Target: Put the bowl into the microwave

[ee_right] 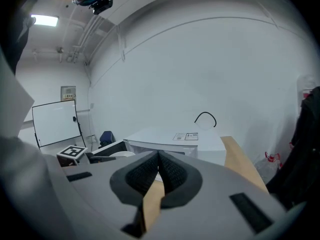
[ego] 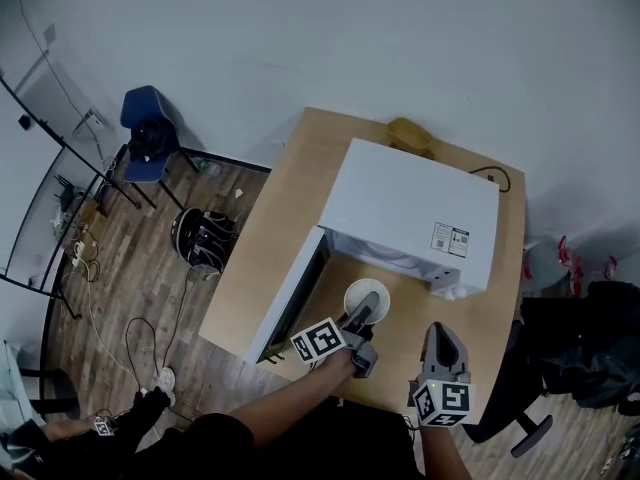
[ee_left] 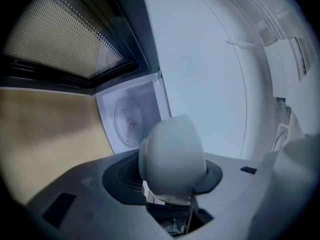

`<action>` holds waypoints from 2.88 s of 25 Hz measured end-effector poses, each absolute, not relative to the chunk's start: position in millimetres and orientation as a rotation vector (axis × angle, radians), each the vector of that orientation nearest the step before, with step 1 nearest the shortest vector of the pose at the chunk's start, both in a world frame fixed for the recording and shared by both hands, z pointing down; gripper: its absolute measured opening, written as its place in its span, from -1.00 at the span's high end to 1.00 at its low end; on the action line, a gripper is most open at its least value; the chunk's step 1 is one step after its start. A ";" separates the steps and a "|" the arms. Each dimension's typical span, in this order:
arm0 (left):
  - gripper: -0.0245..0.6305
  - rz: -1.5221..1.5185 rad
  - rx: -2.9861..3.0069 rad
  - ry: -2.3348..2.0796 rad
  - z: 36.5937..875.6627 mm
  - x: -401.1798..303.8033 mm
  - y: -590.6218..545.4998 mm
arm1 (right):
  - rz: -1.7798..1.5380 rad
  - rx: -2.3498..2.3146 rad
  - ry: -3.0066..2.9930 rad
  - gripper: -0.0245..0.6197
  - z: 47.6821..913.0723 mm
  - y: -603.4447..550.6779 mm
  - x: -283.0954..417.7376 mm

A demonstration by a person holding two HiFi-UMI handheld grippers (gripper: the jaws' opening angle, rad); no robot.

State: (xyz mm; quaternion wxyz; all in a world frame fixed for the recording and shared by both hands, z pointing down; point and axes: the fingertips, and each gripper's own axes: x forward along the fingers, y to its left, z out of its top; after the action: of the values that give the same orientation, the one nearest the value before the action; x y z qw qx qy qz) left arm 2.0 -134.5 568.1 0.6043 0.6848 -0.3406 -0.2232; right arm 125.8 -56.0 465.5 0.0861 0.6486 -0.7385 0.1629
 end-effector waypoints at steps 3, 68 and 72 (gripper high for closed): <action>0.36 -0.508 1.581 -0.816 584.5 9.1 -157.8 | 0.497 1.905 -2.213 0.74 471.6 -69.0 129.1; 0.17 -0.418 1.294 -0.851 698.9 57.0 -310.1 | 0.679 1.897 -2.167 0.74 501.4 -94.2 156.8; 0.17 -0.422 1.281 -0.839 696.1 51.0 -304.9 | 0.643 1.903 -2.188 0.74 496.5 -93.6 153.4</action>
State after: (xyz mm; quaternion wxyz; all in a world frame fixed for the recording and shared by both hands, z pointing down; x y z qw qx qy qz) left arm 51.0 -304.9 696.1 0.7010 0.5753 -0.3766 -0.1894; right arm 153.4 -93.6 496.5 0.0856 0.6383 -0.7340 0.2157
